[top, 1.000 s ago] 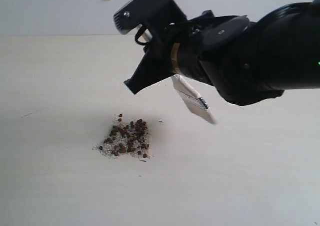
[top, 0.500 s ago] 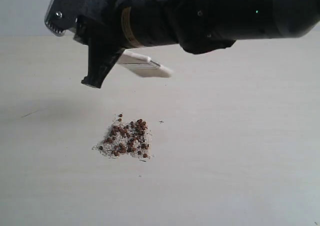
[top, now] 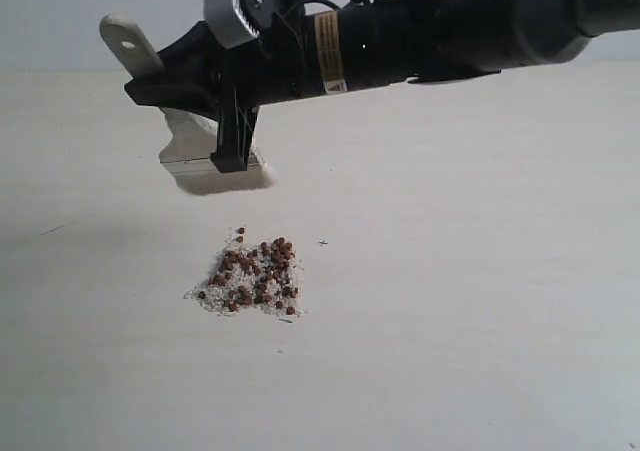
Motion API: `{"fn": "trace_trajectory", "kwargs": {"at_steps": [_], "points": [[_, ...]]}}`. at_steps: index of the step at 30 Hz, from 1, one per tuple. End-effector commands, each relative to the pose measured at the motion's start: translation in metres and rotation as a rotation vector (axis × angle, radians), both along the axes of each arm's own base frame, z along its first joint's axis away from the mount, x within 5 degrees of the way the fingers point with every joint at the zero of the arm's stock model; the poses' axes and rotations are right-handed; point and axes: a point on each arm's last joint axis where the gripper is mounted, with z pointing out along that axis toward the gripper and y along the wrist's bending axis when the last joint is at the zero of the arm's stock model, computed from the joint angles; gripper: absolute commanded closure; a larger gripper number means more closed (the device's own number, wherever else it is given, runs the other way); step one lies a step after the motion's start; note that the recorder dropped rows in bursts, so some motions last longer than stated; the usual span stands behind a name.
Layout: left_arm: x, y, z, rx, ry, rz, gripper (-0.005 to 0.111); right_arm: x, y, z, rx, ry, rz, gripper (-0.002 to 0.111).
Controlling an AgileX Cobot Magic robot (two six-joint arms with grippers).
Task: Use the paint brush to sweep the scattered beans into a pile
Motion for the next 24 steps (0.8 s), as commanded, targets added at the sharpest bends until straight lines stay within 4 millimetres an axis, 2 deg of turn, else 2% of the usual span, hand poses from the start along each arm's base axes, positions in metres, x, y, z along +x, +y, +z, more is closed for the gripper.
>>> {"fn": "trace_trajectory", "kwargs": {"at_steps": [1,7,11,21,24], "points": [[-0.001,0.0,0.001,-0.007,-0.008,0.002,0.107,0.019,-0.003,-0.02,0.08,-0.022,-0.024,0.108],[-0.001,0.0,0.001,-0.007,-0.008,0.002,0.107,0.036,-0.009,-0.054,0.044,-0.01,-0.046,0.108],[-0.001,0.0,0.001,-0.007,-0.008,0.002,0.107,0.038,-0.011,-0.066,0.021,0.058,-0.048,0.108],[-0.001,0.0,0.001,-0.007,-0.008,0.002,0.107,0.022,-0.013,-0.075,-0.081,0.245,0.086,0.108],[-0.001,0.0,0.001,-0.007,-0.008,0.002,0.107,0.019,-0.013,-0.068,-0.066,0.251,0.117,0.108]]}}
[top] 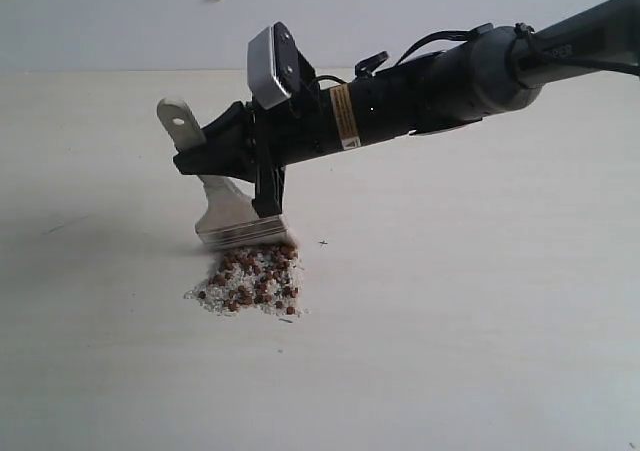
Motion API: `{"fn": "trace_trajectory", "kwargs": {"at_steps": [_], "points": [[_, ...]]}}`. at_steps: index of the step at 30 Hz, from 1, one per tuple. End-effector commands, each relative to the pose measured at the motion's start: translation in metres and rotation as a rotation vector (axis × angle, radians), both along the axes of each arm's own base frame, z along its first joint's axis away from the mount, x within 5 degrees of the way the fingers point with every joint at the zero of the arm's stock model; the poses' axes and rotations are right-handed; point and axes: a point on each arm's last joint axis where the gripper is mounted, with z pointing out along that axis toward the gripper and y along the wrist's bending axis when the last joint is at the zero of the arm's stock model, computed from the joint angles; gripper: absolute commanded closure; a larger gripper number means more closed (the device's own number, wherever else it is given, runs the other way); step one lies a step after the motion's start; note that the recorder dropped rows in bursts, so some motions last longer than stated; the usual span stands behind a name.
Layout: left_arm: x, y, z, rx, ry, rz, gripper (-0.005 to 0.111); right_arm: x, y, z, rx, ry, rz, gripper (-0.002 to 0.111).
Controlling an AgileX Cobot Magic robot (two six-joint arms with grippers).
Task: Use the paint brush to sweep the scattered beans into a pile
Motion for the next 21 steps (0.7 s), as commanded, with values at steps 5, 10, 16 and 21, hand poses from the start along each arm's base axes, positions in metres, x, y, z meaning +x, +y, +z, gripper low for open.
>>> {"fn": "trace_trajectory", "kwargs": {"at_steps": [5,10,16,21], "points": [[-0.001,0.0,0.001,-0.007,-0.008,0.002,0.107,-0.006,-0.003,0.034,0.038,-0.036,0.041,0.108],[-0.001,0.0,0.001,-0.007,-0.008,0.002,0.107,-0.004,-0.006,0.061,0.025,-0.115,-0.023,0.108],[-0.001,0.0,0.001,-0.007,-0.008,0.002,0.107,-0.009,-0.01,0.093,0.042,-0.119,-0.069,0.108],[-0.001,0.0,0.001,-0.007,-0.008,0.002,0.107,0.009,-0.026,0.121,-0.057,0.016,-0.484,0.108]]}}
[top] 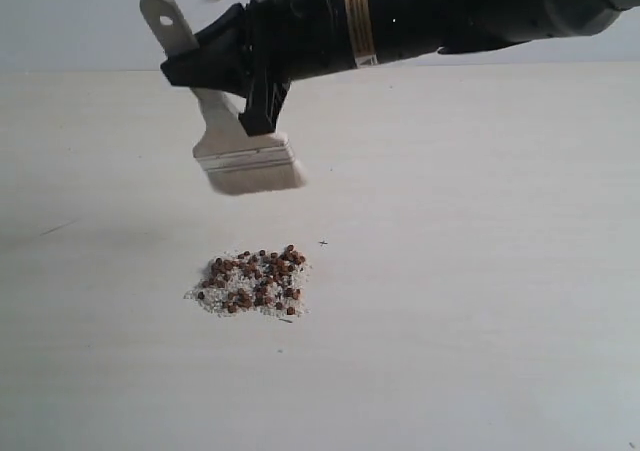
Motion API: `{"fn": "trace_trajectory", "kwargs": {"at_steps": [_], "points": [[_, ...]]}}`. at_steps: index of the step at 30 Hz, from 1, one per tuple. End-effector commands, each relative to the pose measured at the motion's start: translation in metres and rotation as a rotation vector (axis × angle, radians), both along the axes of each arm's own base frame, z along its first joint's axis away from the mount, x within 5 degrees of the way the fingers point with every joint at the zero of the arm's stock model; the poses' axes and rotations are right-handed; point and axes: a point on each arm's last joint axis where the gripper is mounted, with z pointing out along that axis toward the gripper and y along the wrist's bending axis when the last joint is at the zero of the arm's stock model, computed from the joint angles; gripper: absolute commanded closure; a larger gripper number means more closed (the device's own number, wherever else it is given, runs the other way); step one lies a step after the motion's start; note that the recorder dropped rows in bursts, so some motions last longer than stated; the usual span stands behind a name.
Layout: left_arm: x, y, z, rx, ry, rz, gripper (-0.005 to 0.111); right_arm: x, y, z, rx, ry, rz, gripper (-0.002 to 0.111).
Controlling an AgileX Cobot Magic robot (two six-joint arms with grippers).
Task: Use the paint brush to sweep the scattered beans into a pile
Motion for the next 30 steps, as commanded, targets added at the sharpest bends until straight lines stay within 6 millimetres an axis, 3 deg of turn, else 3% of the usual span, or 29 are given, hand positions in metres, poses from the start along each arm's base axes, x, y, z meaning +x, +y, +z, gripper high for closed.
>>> {"fn": "trace_trajectory", "kwargs": {"at_steps": [1,5,9,19,23,28,29,30], "points": [[-0.001,0.0,0.001,-0.007,-0.008,0.002,0.107,0.018,-0.019,0.031,-0.043,0.133,-0.436,0.108],[-0.001,0.0,0.001,-0.007,-0.008,0.002,0.107,0.021,-0.037,0.051,0.071,0.438,-0.751,0.108],[-0.001,0.0,0.001,-0.007,-0.008,0.002,0.107,0.019,-0.051,0.052,0.155,0.604,-0.831,0.108],[-0.001,0.0,0.001,-0.007,-0.008,0.002,0.107,-0.004,-0.065,-0.016,-0.041,0.676,-0.877,0.108],[-0.001,0.0,0.001,-0.007,-0.008,0.002,0.107,-0.016,-0.071,-0.031,-0.093,0.694,-0.882,0.108],[-0.001,0.0,0.001,-0.007,-0.008,0.002,0.107,-0.033,-0.083,-0.019,-0.057,0.709,-0.927,0.108],[-0.001,0.0,0.001,-0.007,-0.008,0.002,0.107,-0.038,-0.084,-0.012,-0.043,0.7,-0.917,0.108],[-0.001,0.0,0.001,-0.007,-0.008,0.002,0.107,-0.049,-0.086,0.008,-0.002,0.676,-0.881,0.108]]}}
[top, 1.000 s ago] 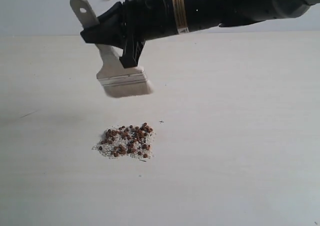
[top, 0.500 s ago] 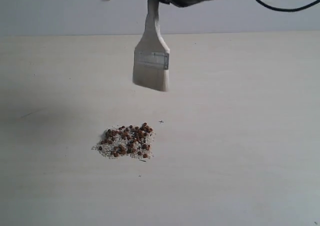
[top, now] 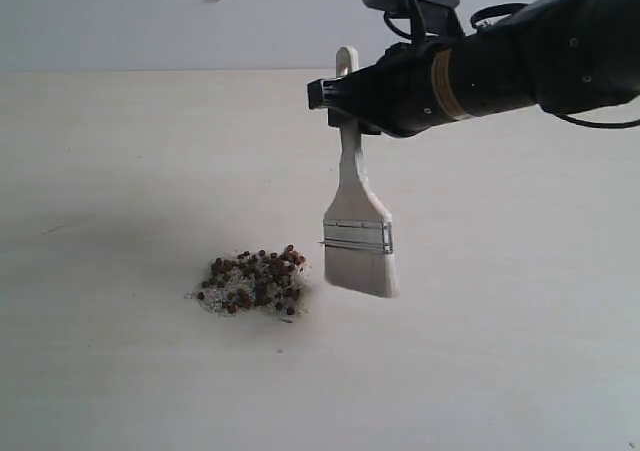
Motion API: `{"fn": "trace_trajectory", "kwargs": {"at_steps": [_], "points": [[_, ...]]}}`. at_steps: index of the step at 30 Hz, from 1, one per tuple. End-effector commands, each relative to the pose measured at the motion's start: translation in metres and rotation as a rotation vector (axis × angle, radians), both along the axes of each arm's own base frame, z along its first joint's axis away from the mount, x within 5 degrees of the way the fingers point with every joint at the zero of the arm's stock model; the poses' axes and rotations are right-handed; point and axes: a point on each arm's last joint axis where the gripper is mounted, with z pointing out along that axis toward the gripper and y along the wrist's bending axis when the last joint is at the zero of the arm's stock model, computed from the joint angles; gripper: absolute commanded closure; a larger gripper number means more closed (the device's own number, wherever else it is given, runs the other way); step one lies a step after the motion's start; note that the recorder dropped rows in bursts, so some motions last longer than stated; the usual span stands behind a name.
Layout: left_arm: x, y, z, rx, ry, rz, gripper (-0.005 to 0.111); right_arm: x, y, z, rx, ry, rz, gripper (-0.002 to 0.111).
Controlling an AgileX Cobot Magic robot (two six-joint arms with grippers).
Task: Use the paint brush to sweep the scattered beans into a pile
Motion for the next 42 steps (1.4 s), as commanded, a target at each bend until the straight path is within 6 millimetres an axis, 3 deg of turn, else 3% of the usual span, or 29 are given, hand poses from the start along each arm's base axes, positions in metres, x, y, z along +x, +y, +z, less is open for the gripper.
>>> {"fn": "trace_trajectory", "kwargs": {"at_steps": [1,3,5,7,10,13,15,17,20,24,30,35,42], "points": [[-0.001,0.0,0.001,-0.007,-0.008,0.002,0.107,-0.03,-0.008,0.055,0.085,-0.118,0.027,0.108],[-0.001,0.0,0.001,-0.007,-0.008,0.002,0.107,-0.049,-0.001,0.079,0.039,-0.268,0.174,0.108],[-0.001,0.0,0.001,-0.007,-0.008,0.002,0.107,-0.087,0.014,0.102,-0.057,-0.557,0.592,0.108],[-0.001,0.0,0.001,-0.007,-0.008,0.002,0.107,-0.095,0.018,0.107,-0.138,-0.704,0.699,0.108],[-0.001,0.0,0.001,-0.007,-0.008,0.002,0.107,-0.074,0.009,0.097,-0.522,-0.952,0.689,0.108],[-0.001,0.0,0.001,-0.007,-0.008,0.002,0.107,-0.042,-0.019,0.083,-0.914,-0.9,0.386,0.108],[-0.001,0.0,0.001,-0.007,-0.008,0.002,0.107,-0.033,-0.039,0.076,-0.899,-0.642,0.074,0.108],[-0.001,0.0,0.001,-0.007,-0.008,0.002,0.107,-0.034,-0.05,0.068,-0.86,-0.365,-0.096,0.108],[-0.001,0.0,0.001,-0.007,-0.008,0.002,0.107,-0.045,-0.048,0.061,-0.798,-0.024,-0.112,0.108],[-0.001,0.0,0.001,-0.007,-0.008,0.002,0.107,-0.056,-0.023,0.054,-0.605,0.249,0.078,0.108],[-0.001,0.0,0.001,-0.007,-0.008,0.002,0.107,-0.055,-0.002,0.045,-0.132,0.382,0.405,0.108],[-0.001,0.0,0.001,-0.007,-0.008,0.002,0.107,-0.024,-0.019,0.038,0.13,0.402,0.262,0.108],[-0.001,0.0,0.001,-0.007,-0.008,0.002,0.107,-0.003,-0.019,-0.003,0.186,0.545,0.163,0.108]]}}
